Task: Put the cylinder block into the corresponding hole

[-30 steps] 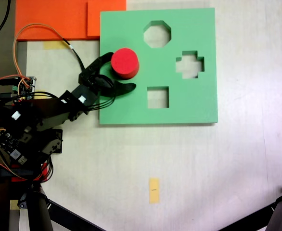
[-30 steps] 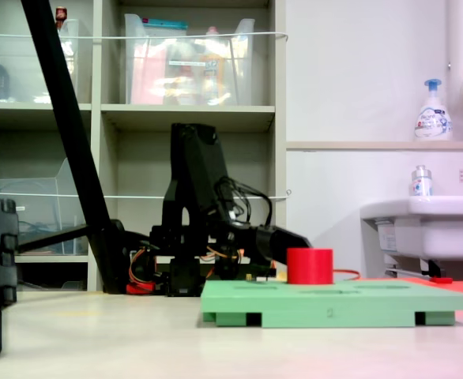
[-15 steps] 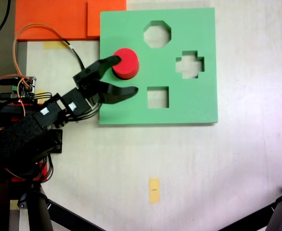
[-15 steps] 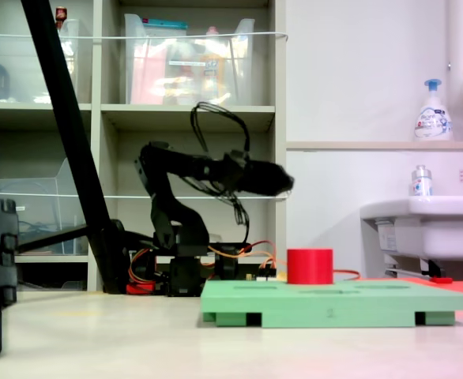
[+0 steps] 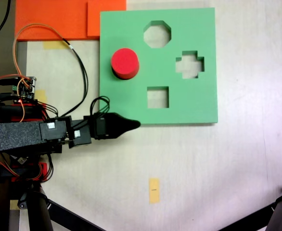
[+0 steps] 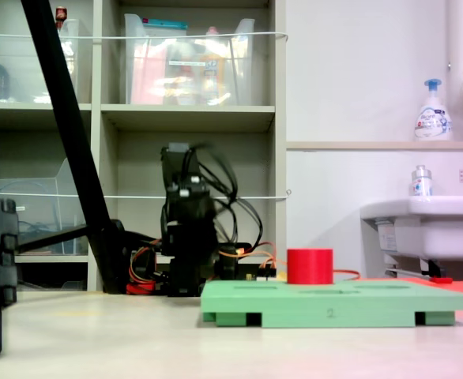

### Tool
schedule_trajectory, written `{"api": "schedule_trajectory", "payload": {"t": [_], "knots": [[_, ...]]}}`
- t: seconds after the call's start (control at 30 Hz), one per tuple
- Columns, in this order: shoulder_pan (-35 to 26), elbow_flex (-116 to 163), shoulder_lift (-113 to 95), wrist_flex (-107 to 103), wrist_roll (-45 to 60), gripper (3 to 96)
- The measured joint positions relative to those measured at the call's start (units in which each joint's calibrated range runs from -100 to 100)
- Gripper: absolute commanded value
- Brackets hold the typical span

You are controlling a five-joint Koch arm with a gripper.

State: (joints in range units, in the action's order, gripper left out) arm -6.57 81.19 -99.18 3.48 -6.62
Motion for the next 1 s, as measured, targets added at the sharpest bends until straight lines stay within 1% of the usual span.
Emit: {"api": "schedule_trajectory", "payload": {"t": [0.27,0.4,1.0], "knots": [[1.07,17.64,-0.27,2.06,1.71,47.4],[1.76,17.74,-0.27,2.35,1.9,48.7],[7.08,17.74,-0.27,2.35,1.95,48.2]]}}
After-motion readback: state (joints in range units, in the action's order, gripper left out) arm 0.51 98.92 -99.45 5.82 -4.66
